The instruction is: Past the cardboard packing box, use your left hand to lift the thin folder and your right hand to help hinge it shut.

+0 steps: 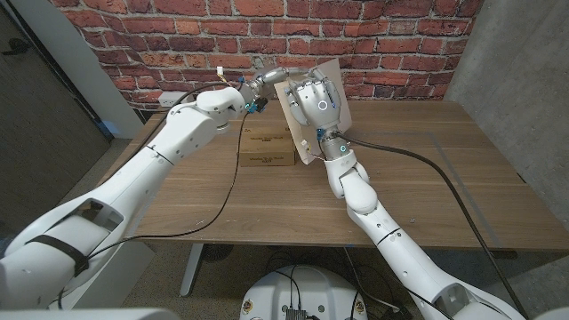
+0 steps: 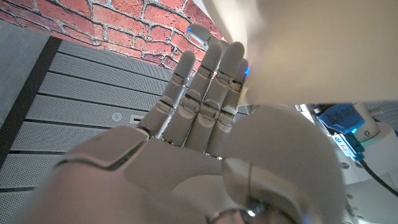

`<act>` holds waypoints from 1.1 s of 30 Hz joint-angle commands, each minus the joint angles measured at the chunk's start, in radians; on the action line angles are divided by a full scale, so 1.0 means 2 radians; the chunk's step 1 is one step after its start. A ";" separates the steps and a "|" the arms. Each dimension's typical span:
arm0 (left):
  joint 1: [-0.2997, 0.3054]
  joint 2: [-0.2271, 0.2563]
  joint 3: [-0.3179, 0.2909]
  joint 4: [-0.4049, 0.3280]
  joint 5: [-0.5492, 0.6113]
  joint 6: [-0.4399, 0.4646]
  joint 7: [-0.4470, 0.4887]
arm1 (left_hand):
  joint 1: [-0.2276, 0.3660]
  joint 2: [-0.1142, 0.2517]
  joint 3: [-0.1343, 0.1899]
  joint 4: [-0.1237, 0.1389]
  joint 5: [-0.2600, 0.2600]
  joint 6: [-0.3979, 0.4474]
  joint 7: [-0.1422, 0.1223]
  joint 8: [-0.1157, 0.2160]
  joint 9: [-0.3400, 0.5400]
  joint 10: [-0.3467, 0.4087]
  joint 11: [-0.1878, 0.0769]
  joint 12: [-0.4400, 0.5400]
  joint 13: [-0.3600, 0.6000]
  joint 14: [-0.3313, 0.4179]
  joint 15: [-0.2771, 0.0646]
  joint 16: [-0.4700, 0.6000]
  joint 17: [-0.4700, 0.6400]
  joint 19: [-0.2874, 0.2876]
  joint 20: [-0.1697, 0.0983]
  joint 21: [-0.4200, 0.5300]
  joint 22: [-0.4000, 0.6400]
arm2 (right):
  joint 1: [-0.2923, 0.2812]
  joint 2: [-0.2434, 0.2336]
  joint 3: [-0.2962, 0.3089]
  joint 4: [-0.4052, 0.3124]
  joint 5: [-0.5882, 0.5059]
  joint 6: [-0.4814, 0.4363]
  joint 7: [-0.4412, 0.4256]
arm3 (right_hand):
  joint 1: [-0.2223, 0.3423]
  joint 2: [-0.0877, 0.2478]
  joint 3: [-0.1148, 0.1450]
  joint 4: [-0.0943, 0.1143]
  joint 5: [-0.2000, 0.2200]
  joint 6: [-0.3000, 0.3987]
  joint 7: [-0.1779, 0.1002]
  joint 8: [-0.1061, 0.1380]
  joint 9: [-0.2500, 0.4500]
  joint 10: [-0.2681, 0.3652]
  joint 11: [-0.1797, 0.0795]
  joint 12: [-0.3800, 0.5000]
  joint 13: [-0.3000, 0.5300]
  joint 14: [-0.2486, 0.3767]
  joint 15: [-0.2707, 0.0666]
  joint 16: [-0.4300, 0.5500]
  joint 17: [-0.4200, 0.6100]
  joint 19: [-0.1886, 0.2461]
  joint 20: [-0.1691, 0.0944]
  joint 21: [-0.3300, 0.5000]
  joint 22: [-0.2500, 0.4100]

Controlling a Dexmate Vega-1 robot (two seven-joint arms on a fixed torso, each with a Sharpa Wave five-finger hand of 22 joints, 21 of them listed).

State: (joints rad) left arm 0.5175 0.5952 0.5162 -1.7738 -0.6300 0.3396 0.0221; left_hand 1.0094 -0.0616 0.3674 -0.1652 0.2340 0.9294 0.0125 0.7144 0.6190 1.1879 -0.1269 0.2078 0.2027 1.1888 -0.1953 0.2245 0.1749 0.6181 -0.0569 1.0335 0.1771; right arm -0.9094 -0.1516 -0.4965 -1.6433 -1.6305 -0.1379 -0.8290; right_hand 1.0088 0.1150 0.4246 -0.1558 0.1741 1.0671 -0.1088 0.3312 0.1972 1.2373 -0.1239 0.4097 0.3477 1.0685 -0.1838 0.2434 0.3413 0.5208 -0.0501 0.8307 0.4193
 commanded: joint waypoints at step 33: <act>0.051 -0.025 -0.017 -0.045 0.068 -0.041 0.130 | 0.074 0.039 0.082 0.015 -0.016 -0.028 0.045 0.017 0.010 0.029 0.008 0.026 0.075 0.070 -0.004 0.008 0.013 -0.029 -0.056 -0.020 0.002 | 0.010 0.001 0.009 0.030 0.038 -0.002 -0.020 | -0.043 -0.011 -0.016 0.022 0.003 -0.032 -0.019 -0.026 0.003 -0.064 -0.004 -0.046 -0.019 -0.038 -0.023 -0.024 -0.009 -0.028 -0.043 0.023 -0.026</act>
State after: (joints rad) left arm 0.5841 0.5503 0.4902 -1.8287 -0.5551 0.3008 0.2156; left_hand 1.1500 0.0062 0.5223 -0.1336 0.2076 0.8624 0.0792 0.7401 0.6330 1.2407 -0.1121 0.2519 0.3415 1.3226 -0.1965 0.2331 0.1980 0.5662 -0.0560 0.9947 0.1795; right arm -0.8687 -0.1463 -0.4933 -1.5440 -1.5945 -0.1571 -0.9546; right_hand 0.9565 0.1000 0.3955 -0.1265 0.1738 1.0314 -0.1495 0.2932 0.1984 1.1427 -0.1339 0.3392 0.3191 1.0153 -0.1671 0.2024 0.3287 0.4769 -0.0464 0.8662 0.3790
